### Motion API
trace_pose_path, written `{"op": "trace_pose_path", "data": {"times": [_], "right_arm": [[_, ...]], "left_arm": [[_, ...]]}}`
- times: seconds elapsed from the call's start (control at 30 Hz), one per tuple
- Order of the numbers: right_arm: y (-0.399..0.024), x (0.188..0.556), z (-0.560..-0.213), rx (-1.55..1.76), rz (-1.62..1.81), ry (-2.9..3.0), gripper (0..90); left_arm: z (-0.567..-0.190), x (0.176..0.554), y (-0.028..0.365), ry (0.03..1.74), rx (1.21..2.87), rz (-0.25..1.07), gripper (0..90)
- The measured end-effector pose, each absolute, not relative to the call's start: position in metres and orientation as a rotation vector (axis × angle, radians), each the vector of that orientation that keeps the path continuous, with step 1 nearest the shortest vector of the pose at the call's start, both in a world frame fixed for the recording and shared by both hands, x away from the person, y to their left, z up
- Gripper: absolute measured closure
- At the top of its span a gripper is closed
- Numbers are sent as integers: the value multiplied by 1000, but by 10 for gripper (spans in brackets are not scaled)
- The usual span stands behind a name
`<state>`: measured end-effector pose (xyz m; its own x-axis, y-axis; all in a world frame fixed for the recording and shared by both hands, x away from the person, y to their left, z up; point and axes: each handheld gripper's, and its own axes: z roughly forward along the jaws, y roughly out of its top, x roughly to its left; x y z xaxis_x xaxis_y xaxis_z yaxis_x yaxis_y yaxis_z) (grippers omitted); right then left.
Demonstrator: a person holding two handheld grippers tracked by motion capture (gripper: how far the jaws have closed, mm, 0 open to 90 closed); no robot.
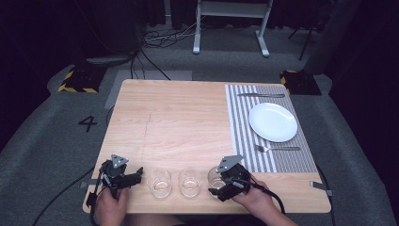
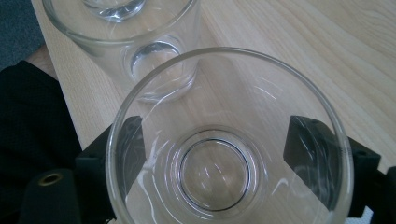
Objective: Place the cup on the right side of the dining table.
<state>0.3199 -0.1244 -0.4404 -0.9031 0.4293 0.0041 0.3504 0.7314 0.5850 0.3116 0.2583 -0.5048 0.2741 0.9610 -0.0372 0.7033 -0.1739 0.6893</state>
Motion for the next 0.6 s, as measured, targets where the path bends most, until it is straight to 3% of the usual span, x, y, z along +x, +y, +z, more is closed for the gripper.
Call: {"op": "trace_pose_path", "data": {"times": [0.6], "right_arm": [[-137,351,-387,729,924,2718,185]], "left_arm": [[-505,315,259,1482,1956,551,155]]}}
